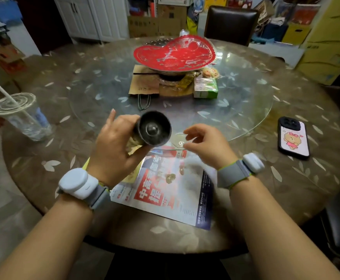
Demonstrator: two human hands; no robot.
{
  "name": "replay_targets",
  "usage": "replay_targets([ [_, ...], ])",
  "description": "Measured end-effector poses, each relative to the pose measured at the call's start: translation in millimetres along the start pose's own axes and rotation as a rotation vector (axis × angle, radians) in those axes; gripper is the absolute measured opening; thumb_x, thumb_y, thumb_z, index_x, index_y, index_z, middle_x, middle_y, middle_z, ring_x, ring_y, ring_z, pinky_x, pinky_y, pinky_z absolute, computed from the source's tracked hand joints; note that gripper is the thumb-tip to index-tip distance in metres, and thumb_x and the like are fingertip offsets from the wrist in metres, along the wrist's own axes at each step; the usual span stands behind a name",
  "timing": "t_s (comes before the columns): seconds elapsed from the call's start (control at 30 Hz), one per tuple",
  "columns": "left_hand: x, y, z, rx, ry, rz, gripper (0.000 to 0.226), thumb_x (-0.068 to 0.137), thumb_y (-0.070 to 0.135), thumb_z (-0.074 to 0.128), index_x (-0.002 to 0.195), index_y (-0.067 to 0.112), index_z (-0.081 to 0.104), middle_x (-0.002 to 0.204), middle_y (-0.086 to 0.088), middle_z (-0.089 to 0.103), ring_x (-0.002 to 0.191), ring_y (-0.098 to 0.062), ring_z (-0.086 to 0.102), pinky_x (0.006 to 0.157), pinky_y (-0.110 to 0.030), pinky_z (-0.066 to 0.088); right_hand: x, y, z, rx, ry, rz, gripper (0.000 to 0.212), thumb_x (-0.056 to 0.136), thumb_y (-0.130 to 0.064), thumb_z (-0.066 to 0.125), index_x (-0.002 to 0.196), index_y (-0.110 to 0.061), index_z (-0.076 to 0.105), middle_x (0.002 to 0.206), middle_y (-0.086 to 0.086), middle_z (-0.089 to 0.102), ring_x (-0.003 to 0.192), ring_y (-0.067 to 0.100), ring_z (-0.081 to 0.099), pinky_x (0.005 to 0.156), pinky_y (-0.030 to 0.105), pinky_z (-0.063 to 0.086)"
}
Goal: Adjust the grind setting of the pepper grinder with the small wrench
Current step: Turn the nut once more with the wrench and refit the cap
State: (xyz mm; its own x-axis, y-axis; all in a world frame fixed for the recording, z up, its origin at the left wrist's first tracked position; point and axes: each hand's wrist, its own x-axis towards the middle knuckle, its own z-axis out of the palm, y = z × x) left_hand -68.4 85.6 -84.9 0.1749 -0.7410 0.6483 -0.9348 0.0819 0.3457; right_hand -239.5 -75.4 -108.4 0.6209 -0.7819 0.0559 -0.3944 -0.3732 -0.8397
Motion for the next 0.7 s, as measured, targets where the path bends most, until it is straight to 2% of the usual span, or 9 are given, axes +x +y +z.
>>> replay_targets([
  [0.07, 1.6, 12.2, -1.2, -0.225, 0.118, -0.16, 0.043, 0.081, 0.035, 0.072, 0.115, 0.013, 0.057, 0.108, 0.0, 0.063, 0.1, -0.018, 0.06, 0.096, -0.042, 0.046, -12.7, -9.5, 12.5, 0.336, -0.086, 0.027, 0.024, 0.082, -0.015, 0.073, 0.105, -0.018, 0.063, 0.097, 0.005, 0.066, 0.082, 0.016, 0.064, 0.07, 0.031, 0.054],
  [0.13, 4.0, 24.9, 1.5, -0.404, 0.2, -0.289, 0.051, 0.076, 0.038, 0.072, 0.118, 0.014, 0.057, 0.108, -0.003, 0.066, 0.099, -0.017, 0.064, 0.087, -0.031, 0.051, -21.9, -19.0, 23.9, 0.69, -0.121, 0.161, 0.018, 0.092, -0.026, 0.061, 0.107, -0.016, 0.06, 0.103, 0.008, 0.063, 0.089, 0.02, 0.065, 0.071, 0.035, 0.056],
  [0.2, 7.0, 35.5, 10.2, -0.622, 0.254, -0.348, 0.055, 0.075, 0.034, 0.071, 0.122, 0.011, 0.056, 0.113, -0.009, 0.067, 0.104, -0.016, 0.065, 0.09, -0.027, 0.051, -25.3, -26.3, 32.1, 0.895, -0.177, 0.321, 0.035, 0.096, -0.041, 0.048, 0.113, -0.012, 0.058, 0.109, 0.013, 0.064, 0.09, 0.024, 0.065, 0.071, 0.039, 0.056],
  [0.27, 10.0, 45.1, 18.6, -0.829, 0.281, -0.391, 0.054, 0.075, 0.026, 0.072, 0.123, 0.014, 0.053, 0.121, -0.014, 0.063, 0.114, -0.024, 0.063, 0.097, -0.038, 0.05, -26.6, -30.7, 34.7, 1.059, -0.252, 0.429, 0.053, 0.097, -0.051, 0.04, 0.123, -0.009, 0.056, 0.11, 0.016, 0.066, 0.089, 0.029, 0.067, 0.068, 0.039, 0.057],
  [0.4, 12.4, 60.4, 26.7, -0.926, 0.242, -0.436, 0.061, 0.073, 0.02, 0.072, 0.127, 0.002, 0.048, 0.122, -0.013, 0.062, 0.113, -0.017, 0.063, 0.097, -0.032, 0.051, -30.1, -30.7, 26.9, 1.291, -0.322, 0.49, 0.056, 0.097, -0.051, 0.036, 0.126, -0.007, 0.057, 0.102, 0.015, 0.065, 0.081, 0.027, 0.068, 0.08, 0.041, 0.055],
  [0.5, 14.5, 67.4, 31.2, -0.953, 0.219, -0.472, 0.065, 0.072, 0.02, 0.075, 0.127, 0.001, 0.047, 0.123, -0.014, 0.063, 0.116, -0.024, 0.062, 0.101, -0.044, 0.05, -33.1, -22.7, 25.4, 1.304, -0.26, 0.477, 0.051, 0.097, -0.043, 0.043, 0.128, -0.004, 0.054, 0.111, 0.019, 0.064, 0.087, 0.027, 0.067, 0.077, 0.041, 0.058],
  [0.57, 16.6, 69.9, 32.8, -0.964, 0.215, -0.506, 0.07, 0.072, 0.022, 0.076, 0.129, -0.001, 0.045, 0.126, -0.02, 0.061, 0.12, -0.032, 0.059, 0.104, -0.055, 0.045, -33.0, -16.7, 28.3, 1.211, -0.232, 0.445, 0.052, 0.097, -0.044, 0.045, 0.13, -0.005, 0.053, 0.119, 0.02, 0.064, 0.096, 0.03, 0.066, 0.075, 0.045, 0.059],
  [0.63, 18.3, 68.7, 31.3, -0.976, 0.223, -0.538, 0.071, 0.073, 0.024, 0.075, 0.131, -0.002, 0.043, 0.127, -0.024, 0.06, 0.121, -0.037, 0.057, 0.104, -0.059, 0.043, -32.2, -15.1, 30.0, 0.925, -0.161, 0.408, 0.054, 0.094, -0.054, 0.044, 0.12, -0.008, 0.058, 0.109, 0.02, 0.068, 0.086, 0.037, 0.069, 0.068, 0.049, 0.059],
  [0.7, 18.9, 63.9, 28.5, -0.963, 0.236, -0.559, 0.07, 0.074, 0.025, 0.075, 0.131, -0.001, 0.043, 0.125, -0.027, 0.059, 0.118, -0.042, 0.057, 0.103, -0.058, 0.043, -24.7, -9.2, 28.5, 0.424, 0.008, 0.246, 0.061, 0.089, -0.062, 0.039, 0.093, -0.007, 0.065, 0.088, 0.019, 0.07, 0.074, 0.036, 0.068, 0.07, 0.053, 0.056],
])
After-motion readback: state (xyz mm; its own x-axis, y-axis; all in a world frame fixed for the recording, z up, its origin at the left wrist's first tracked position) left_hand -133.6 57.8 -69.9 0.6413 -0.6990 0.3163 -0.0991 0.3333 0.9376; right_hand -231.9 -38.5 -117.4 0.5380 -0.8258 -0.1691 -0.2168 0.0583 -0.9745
